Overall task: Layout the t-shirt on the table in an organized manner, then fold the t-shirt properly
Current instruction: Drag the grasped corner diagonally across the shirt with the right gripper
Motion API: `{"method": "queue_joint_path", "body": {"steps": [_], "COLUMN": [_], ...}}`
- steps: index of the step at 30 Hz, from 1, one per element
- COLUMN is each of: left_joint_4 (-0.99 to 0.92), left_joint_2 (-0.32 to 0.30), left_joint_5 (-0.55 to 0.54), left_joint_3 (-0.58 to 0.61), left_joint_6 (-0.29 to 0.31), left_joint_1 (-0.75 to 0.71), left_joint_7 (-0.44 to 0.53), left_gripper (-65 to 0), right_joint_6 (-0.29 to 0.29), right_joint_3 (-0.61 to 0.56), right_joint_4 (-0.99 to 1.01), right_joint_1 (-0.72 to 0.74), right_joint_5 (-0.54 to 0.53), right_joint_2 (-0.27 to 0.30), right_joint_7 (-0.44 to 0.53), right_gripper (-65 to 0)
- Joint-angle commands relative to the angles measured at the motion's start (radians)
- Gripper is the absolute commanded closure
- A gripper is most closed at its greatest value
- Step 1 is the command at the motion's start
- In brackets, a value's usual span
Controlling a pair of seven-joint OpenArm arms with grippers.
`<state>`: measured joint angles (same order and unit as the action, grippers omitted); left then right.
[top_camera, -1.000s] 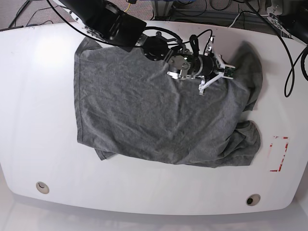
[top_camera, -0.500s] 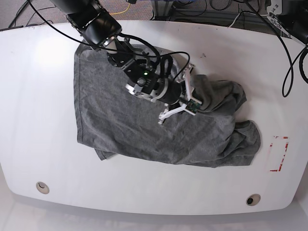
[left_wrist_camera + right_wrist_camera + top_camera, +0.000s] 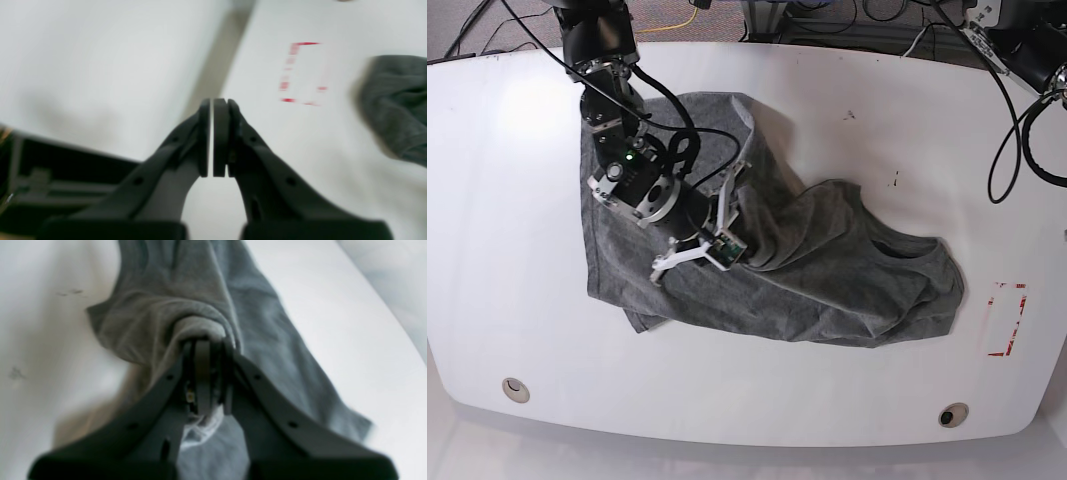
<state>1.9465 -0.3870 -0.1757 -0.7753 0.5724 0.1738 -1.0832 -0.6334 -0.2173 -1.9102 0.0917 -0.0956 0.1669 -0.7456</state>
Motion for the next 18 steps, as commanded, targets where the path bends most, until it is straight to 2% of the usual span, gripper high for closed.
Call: {"method": "queue_joint_path", "body": {"steps": [1, 5, 10, 18], "left_joint_4": [0.017, 0.017, 0.024, 0.026], "left_joint_2": [0.009, 0.056, 0.101, 0.167], "left_joint_5": [-0.006, -0.006, -0.006, -0.006], "left_joint_3": [0.024, 0.096, 0.161, 0.242], "left_joint_6": [-0.002, -0.002, -0.002, -0.002], "left_joint_1": [-0.013, -0.027, -0.052, -0.055], "left_joint_7": [0.025, 0.025, 0.025, 0.025], "left_gripper": [0.0, 0.0, 0.0, 0.0], "right_joint_6": [-0.029, -0.065, -0.065, -0.065], "right_joint_3": [0.063, 0.158, 0.227, 0.318], "right_joint_4": [-0.041, -0.05, -0.061, -0.062], "right_joint_1": [0.012, 0.006, 0.006, 0.007], "right_joint_5": [0.0, 0.0, -0.002, -0.005], "right_joint_2": [0.004, 0.027, 0.059, 0.15], "right_joint_7": [0.011, 0.002, 0.002, 0.002], "right_gripper": [-0.3, -0.3, -0.3, -0.3]}}
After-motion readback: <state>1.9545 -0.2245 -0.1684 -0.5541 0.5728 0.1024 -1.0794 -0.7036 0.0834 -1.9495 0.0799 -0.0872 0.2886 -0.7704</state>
